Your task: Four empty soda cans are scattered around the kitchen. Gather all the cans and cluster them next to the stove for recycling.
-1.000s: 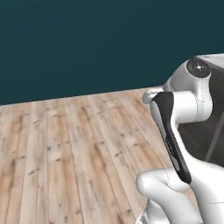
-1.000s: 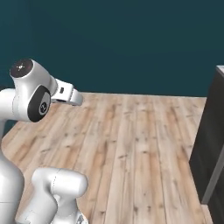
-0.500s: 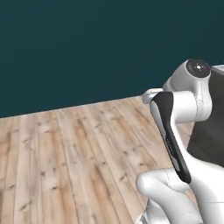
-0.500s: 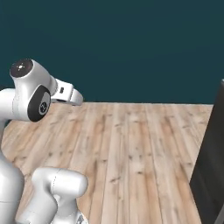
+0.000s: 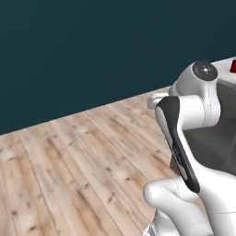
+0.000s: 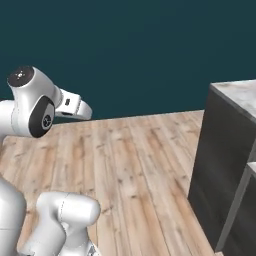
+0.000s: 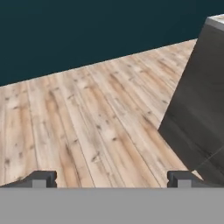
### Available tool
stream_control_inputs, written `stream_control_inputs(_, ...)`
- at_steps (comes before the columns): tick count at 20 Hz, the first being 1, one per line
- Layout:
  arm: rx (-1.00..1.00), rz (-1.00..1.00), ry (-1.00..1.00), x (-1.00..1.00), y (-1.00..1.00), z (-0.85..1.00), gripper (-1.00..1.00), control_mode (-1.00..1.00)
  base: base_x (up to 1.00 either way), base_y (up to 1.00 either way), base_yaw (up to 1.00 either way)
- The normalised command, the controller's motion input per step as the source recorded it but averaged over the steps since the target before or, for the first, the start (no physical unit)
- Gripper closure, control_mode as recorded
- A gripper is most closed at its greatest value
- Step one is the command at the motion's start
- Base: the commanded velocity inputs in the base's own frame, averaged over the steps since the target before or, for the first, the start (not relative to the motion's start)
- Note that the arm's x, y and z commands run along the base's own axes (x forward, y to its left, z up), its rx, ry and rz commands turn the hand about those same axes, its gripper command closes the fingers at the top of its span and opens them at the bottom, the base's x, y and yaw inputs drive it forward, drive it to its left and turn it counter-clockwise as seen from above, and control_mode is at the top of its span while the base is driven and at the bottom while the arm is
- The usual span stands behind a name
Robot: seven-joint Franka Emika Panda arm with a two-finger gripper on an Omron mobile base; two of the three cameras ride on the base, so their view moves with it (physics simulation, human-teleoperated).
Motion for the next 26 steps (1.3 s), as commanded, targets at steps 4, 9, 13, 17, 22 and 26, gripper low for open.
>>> stream_control_inputs(4,0.00,0.00,0.00,0.00,0.00,0.00,-1.00,1.00,0.00,0.00,-0.50)
stream_control_inputs(9,0.00,0.00,0.00,0.00,0.00,0.00,-1.00,1.00,0.00,0.00,-0.49)
stream_control_inputs(13,0.00,0.00,0.00,0.00,0.00,0.00,-1.00,1.00,0.00,0.00,-0.49)
stream_control_inputs(17,0.00,0.00,0.00,0.00,0.00,0.00,-1.00,1.00,0.00,0.00,-0.50)
stream_control_inputs(22,0.00,0.00,0.00,0.00,0.00,0.00,-1.00,1.00,0.03,0.01,-0.49)
stream_control_inputs(26,0.00,0.00,0.00,0.00,0.00,0.00,-1.00,1.00,0.34,0.15,-0.38)
